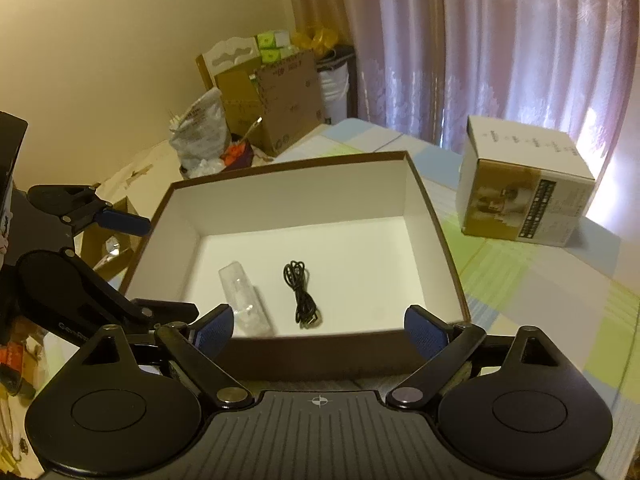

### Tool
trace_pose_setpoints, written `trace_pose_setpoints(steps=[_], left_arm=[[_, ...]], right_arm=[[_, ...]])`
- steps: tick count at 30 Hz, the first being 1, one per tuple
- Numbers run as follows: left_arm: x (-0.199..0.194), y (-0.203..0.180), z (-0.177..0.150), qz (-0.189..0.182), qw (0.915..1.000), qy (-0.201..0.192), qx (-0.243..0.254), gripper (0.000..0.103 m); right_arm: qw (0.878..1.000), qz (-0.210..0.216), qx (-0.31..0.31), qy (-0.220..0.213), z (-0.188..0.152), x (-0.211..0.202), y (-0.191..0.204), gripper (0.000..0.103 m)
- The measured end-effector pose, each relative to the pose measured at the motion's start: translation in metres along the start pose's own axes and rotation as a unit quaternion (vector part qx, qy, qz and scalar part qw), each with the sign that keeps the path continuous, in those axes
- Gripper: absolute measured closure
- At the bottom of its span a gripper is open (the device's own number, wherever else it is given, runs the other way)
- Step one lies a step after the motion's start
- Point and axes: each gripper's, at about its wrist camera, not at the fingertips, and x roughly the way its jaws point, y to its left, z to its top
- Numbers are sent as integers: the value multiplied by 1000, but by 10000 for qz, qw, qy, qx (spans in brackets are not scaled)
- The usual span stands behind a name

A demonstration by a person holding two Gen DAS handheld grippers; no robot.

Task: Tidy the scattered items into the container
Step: 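Move both tools back over the remaining items on the table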

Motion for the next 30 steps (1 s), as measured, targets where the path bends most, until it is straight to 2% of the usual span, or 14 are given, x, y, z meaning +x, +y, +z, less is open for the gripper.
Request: trace_pose_setpoints(steps=[9, 18, 30], left_arm=[[-41, -25, -29, -87, 9997, -219, 86, 1], [-64, -52, -64, -133, 9992, -330, 172, 1], [-62, -88, -101, -564, 9978, -234, 245, 1]], right_arm=[[9997, -138, -31, -213, -44, -53, 13, 9], [9986, -440, 93, -271, -94, -89, 19, 7], [9941, -822, 688, 135, -171, -111, 11, 6]])
